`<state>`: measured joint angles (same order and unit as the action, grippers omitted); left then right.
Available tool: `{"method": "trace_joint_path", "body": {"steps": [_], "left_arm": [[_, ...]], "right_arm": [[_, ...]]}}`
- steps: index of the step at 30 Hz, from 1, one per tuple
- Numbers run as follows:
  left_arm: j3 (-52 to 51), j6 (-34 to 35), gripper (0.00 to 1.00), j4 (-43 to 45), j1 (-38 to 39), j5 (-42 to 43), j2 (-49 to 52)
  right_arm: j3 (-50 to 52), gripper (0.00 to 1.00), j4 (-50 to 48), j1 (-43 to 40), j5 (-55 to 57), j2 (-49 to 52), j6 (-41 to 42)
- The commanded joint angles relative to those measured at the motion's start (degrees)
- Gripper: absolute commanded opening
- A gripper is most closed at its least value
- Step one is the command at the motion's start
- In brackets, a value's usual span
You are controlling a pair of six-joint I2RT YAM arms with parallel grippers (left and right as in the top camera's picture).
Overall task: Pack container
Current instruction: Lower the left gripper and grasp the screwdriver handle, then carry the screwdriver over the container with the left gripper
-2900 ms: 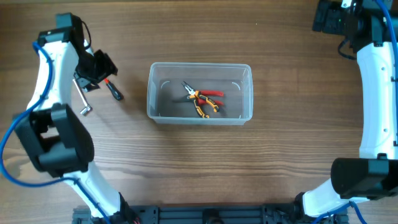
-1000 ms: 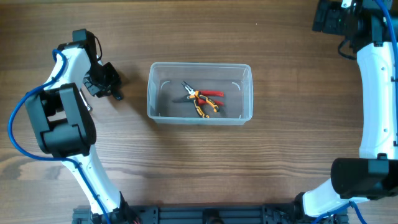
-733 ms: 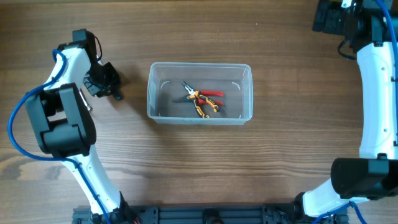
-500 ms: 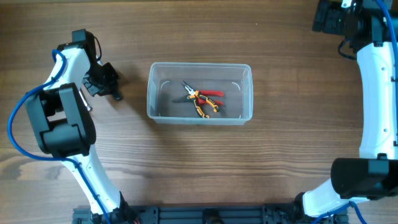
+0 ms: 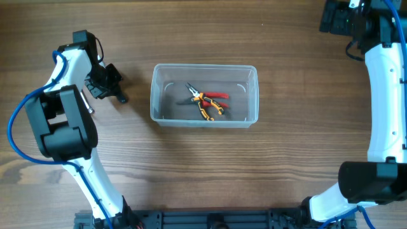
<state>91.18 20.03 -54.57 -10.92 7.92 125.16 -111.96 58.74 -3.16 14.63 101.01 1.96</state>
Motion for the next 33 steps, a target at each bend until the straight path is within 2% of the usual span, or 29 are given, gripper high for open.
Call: {"method": "trace_joint_path", "body": {"steps": [1,4,18,26,33], "left_arm": [[0.0,-0.1,0.09,-0.9,-0.3,1.7,2.1],[3.0,-0.1,0.10,-2.6,-0.5,1.6,1.3],[30.0,-0.3,0.10,-18.1,0.8,1.7,-3.8],[33.0,-0.4,0.10,-19.2,10.5,1.7,-8.7],[33.0,-6.3,0.11,-20.3,23.4,1.7,-9.4]], "right_arm": [[-0.8,0.99,-0.2,0.1,0.4,-0.7,1.0],[-0.8,1.00,-0.2,0.1,0.4,-0.7,1.1],[-0.8,1.00,-0.2,0.1,0.4,-0.7,1.1],[-0.8,1.00,-0.2,0.1,0.4,-0.7,1.1],[-0.8,1.00,-0.2,0.1,0.4,-0.7,1.1]]}}
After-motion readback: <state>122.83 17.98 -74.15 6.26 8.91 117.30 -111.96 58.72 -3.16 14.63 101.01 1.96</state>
